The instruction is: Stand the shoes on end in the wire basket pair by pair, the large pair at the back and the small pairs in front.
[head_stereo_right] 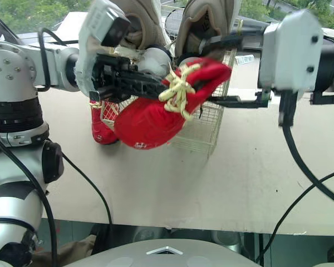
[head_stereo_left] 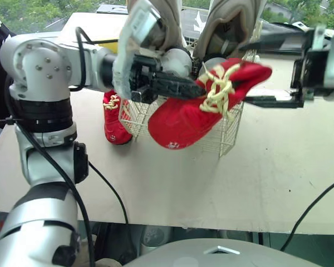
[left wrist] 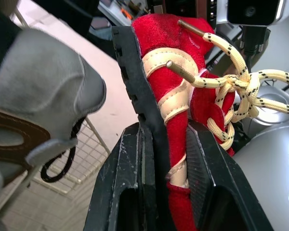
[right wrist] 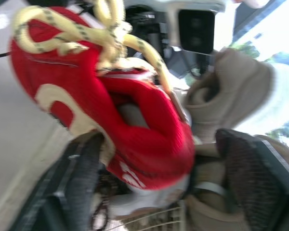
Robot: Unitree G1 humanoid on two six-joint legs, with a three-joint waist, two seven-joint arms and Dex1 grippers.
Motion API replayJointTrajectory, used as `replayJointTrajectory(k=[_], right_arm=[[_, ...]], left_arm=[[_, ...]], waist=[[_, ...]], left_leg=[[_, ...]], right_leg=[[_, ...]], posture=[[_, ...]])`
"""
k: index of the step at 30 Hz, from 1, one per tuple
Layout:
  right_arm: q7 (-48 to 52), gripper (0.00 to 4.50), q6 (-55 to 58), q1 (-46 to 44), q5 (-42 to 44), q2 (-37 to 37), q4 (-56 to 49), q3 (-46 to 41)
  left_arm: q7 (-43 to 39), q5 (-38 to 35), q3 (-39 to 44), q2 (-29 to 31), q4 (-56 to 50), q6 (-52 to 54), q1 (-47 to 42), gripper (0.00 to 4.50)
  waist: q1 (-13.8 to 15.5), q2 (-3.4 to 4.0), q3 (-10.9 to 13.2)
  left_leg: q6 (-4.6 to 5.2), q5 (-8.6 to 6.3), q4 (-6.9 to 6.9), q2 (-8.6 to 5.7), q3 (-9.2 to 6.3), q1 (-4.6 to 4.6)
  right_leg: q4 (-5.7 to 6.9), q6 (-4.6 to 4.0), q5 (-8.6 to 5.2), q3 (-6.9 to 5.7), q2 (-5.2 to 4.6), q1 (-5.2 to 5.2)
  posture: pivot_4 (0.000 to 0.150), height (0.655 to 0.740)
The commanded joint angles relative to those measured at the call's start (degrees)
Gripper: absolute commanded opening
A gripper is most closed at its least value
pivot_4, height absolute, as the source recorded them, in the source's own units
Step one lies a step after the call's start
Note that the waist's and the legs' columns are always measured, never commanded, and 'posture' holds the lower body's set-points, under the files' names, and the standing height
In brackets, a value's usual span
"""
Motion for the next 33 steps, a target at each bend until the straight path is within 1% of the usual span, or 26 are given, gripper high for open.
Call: replayJointTrajectory(k=[1, 2, 4, 6, 8, 11, 15, 18, 21, 22, 24, 26, 29, 30, 31, 32, 33], right_arm=[[-9.3, 4.50, 6.3, 3.3, 5.1, 3.1, 0.5, -7.5], [-11.0, 4.50, 9.5, 5.1, 7.8, 3.3, 0.4, -9.8], [-13.5, 4.50, 16.7, 10.1, 16.1, 3.2, -0.4, -15.3], [-16.7, 4.50, 23.0, 14.2, 25.3, 2.9, -1.9, -19.2], [-21.0, 4.50, 26.1, 15.2, 32.6, 3.8, -3.4, -19.8], [-29.2, 4.50, 28.1, 12.4, 42.9, 6.9, -4.0, -16.7], [-35.5, 4.50, 28.4, 9.3, 50.1, 9.1, -2.9, -13.9], [-38.9, 4.50, 28.3, 7.7, 51.4, 10.6, -2.4, -10.8], [-42.8, 4.50, 27.7, 5.7, 55.0, 12.4, -1.7, -8.7], [-43.8, 4.11, 27.8, 5.3, 54.6, 12.8, -1.5, -7.8], [-45.0, 3.68, 27.5, 5.3, 52.1, 13.6, -1.9, -5.8], [-45.8, 2.70, 27.0, 5.1, 52.4, 13.9, -2.3, -5.5], [-44.5, 1.51, 26.7, 5.3, 52.4, 13.0, -2.9, -5.9], [-43.7, 1.00, 26.6, 5.5, 51.6, 12.5, -3.4, -5.9], [-43.2, 0.75, 26.4, 5.8, 51.3, 12.2, -3.8, -6.1], [-43.1, 0.52, 26.0, 5.8, 51.5, 12.1, -4.1, -6.4], [-42.8, 0.43, 25.7, 6.0, 51.8, 11.8, -4.3, -6.9]], left_arm=[[5.8, -5.1, 10.0, -3.2, -2.0, -4.6, -0.6, 0.56], [7.6, -5.4, 11.3, -4.6, -3.3, -6.4, -0.1, 0.56], [12.6, -6.7, 13.5, -7.6, -4.8, -8.8, -0.2, 0.56], [15.4, -7.4, 14.5, -9.1, -5.3, -10.8, -0.3, 0.56], [16.2, -7.1, 14.4, -9.4, -5.6, -13.2, 0.1, 0.55], [15.7, -3.7, 12.1, -9.6, -6.8, -18.9, 1.1, 0.55], [13.7, 0.2, 8.1, -9.2, -9.5, -24.5, 3.7, 0.55], [13.8, 1.1, 5.5, -10.0, -13.1, -27.1, 6.0, 0.55], [13.1, 2.4, 4.2, -9.8, -14.1, -29.9, 7.0, 0.55], [12.9, 2.6, 4.0, -9.8, -14.1, -30.6, 7.2, 0.54], [12.7, 2.2, 3.5, -9.9, -14.3, -31.2, 7.5, 0.54], [12.4, 2.0, 3.2, -9.8, -14.8, -31.5, 7.7, 0.54], [11.7, 0.4, 3.6, -8.7, -14.8, -30.7, 7.8, 0.54], [12.4, -0.2, 4.2, -8.8, -14.8, -30.8, 7.8, 1.04], [14.3, -2.0, 5.5, -8.9, -14.3, -29.7, 7.6, 1.55], [14.9, -3.5, 6.3, -7.8, -14.3, -28.3, 7.5, 1.88], [15.8, -4.1, 6.9, -6.6, -14.6, -27.5, 7.6, 2.33]], waist=[[0.1, -0.04, 0.0], [0.2, -0.04, 0.0], [0.6, -0.06, 0.0], [0.8, -0.06, 0.0], [0.4, -0.03, 0.0], [-0.7, -0.02, 0.0], [-0.5, 0.00, 0.0], [-0.3, 0.00, 0.0], [-0.3, 0.00, 0.0], [-0.3, 0.00, 0.0], [-0.3, 0.00, 0.0], [-0.3, 0.00, 0.0], [-0.3, 0.00, 0.0], [-0.3, 0.00, 0.0], [-0.3, 0.00, 0.0], [-0.3, 0.00, 0.0], [-0.4, 0.00, 0.0]], left_leg=[[0.00, 0.00, 0.00, -0.01, 0.00, 0.00], [0.00, 0.00, 0.01, 0.00, -0.03, 0.00], [0.00, 0.00, 0.00, -0.06, -0.05, -0.03], [0.00, 0.00, 0.00, -0.10, -0.02, -0.06], [0.00, 0.00, -0.02, -0.10, 0.02, -0.02], [-0.01, 0.00, -0.04, -0.07, 0.07, 0.12], [-0.01, 0.01, -0.04, -0.09, 0.15, 0.21], [0.00, 0.00, -0.02, -0.10, 0.15, 0.17], [0.00, 0.00, -0.01, -0.10, 0.16, 0.14], [0.00, 0.00, -0.01, -0.10, 0.13, 0.13], [0.00, 0.00, -0.01, -0.10, 0.12, 0.12], [0.01, 0.00, -0.01, -0.10, 0.12, 0.11], [0.02, -0.01, -0.01, -0.10, 0.11, 0.10], [0.02, -0.01, -0.01, -0.10, 0.11, 0.10], [0.02, -0.01, -0.02, -0.10, 0.11, 0.10], [0.03, -0.01, -0.02, -0.09, 0.11, 0.10], [0.05, -0.03, -0.01, -0.08, 0.10, 0.10]], right_leg=[[0.00, 0.00, 0.00, 0.00, -0.04, 0.00], [0.01, 0.00, 0.00, -0.05, -0.07, 0.02], [0.01, 0.00, 0.00, -0.12, -0.23, 0.02], [0.00, 0.01, 0.01, -0.12, -0.30, 0.00], [0.02, 0.01, 0.01, -0.09, -0.28, 0.00], [0.13, 0.00, 0.02, -0.01, -0.23, 0.00], [0.28, -0.01, 0.02, 0.10, -0.15, 0.00], [0.25, -0.01, 0.02, 0.09, -0.15, 0.00], [0.21, 0.00, 0.02, 0.10, -0.16, 0.00], [0.21, 0.00, 0.02, 0.07, -0.15, -0.01], [0.20, 0.00, 0.01, 0.04, -0.15, -0.01], [0.18, 0.00, 0.01, 0.04, -0.13, -0.01], [0.17, 0.00, 0.01, 0.04, -0.12, -0.01], [0.17, 0.00, 0.01, 0.04, -0.11, -0.01], [0.17, 0.00, 0.01, 0.04, -0.10, -0.02], [0.16, 0.00, 0.01, 0.04, -0.09, -0.02], [0.15, 0.00, 0.01, 0.04, -0.08, -0.01]], posture=[[0.150, 0.7400], [0.150, 0.7400], [0.150, 0.7400], [0.150, 0.7400], [0.150, 0.7400], [0.150, 0.7400], [0.150, 0.7400], [0.150, 0.7400], [0.150, 0.7400], [0.150, 0.7400], [0.150, 0.7400], [0.150, 0.7400], [0.150, 0.7400], [0.150, 0.7400], [0.150, 0.7400], [0.150, 0.7400], [0.150, 0.7400]])
